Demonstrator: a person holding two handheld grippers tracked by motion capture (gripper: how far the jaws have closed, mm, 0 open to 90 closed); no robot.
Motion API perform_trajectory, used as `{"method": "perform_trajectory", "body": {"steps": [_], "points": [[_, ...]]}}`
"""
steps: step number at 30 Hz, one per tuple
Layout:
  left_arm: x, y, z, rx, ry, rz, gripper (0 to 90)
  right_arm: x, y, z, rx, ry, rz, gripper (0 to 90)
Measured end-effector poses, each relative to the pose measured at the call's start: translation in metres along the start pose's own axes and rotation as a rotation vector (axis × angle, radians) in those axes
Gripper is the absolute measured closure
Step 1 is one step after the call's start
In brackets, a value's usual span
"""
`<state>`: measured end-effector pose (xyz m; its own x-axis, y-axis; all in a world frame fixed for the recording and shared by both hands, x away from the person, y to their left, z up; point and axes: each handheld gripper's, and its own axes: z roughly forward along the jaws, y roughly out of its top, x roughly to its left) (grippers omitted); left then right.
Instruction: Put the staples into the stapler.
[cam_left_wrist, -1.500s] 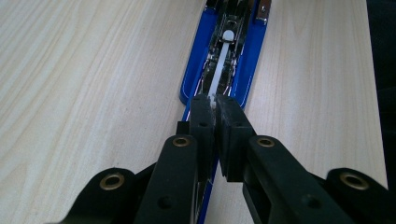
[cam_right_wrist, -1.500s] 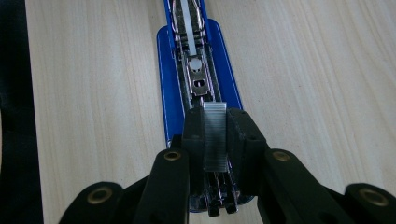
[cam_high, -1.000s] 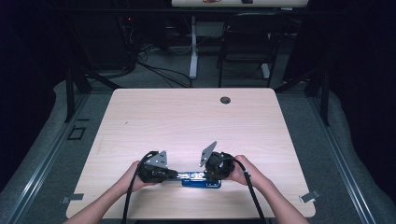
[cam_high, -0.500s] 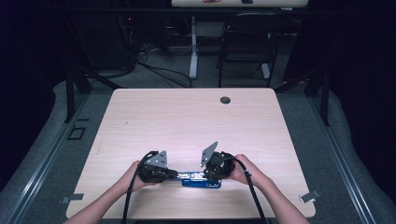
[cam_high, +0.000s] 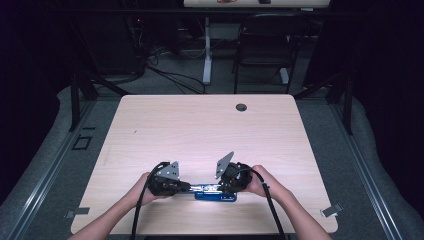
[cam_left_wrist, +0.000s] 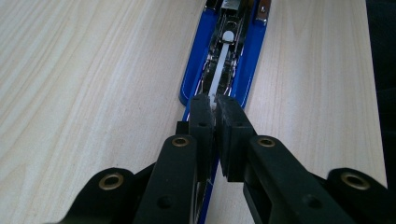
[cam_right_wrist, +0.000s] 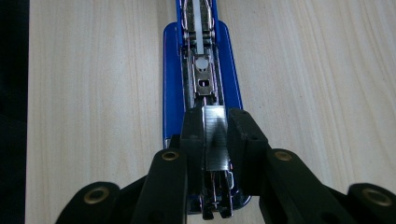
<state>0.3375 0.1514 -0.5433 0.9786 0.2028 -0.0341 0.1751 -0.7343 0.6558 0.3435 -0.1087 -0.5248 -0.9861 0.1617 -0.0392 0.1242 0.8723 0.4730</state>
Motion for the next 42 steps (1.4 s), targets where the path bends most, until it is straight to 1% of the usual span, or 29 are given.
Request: {"method": "perform_trajectory", "body": {"steps": [4,12,14,17,20,23,25,29,30,42], "points": [[0.000,0.000,0.000,0.000,0.000,0.000,85.2,-0.001,0.000,-0.001,0.001,0.008,0.001,75.5],[0.000,0.000,0.000,0.001,0.000,0.003,85.2,-0.004,-0.002,0.000,-0.008,0.029,0.039,75.4],[0.000,0.000,0.000,0.001,-0.001,0.003,85.2,-0.005,-0.002,0.000,-0.016,0.035,0.059,75.4],[0.000,0.000,0.000,0.001,-0.001,0.003,85.2,-0.007,-0.003,-0.001,-0.016,0.038,0.067,75.5],[0.000,0.000,0.000,0.002,-0.001,0.003,85.1,-0.010,-0.005,-0.002,-0.040,0.036,0.088,75.7],[0.000,0.000,0.000,0.002,-0.002,0.003,85.1,-0.011,-0.005,0.000,-0.040,0.046,0.094,75.5],[0.000,0.000,0.000,0.001,-0.002,0.003,85.1,-0.010,-0.004,0.003,-0.029,0.047,0.088,75.9],[0.001,0.000,0.000,0.000,-0.003,0.002,85.0,-0.011,-0.004,0.003,-0.031,0.051,0.089,77.4],[0.000,0.000,0.000,0.000,-0.003,0.002,85.0,-0.011,-0.005,0.004,-0.044,0.056,0.102,77.3],[0.000,0.001,0.001,-0.004,-0.003,-0.003,85.0,-0.015,-0.007,0.005,-0.053,0.075,0.130,75.5]]}}
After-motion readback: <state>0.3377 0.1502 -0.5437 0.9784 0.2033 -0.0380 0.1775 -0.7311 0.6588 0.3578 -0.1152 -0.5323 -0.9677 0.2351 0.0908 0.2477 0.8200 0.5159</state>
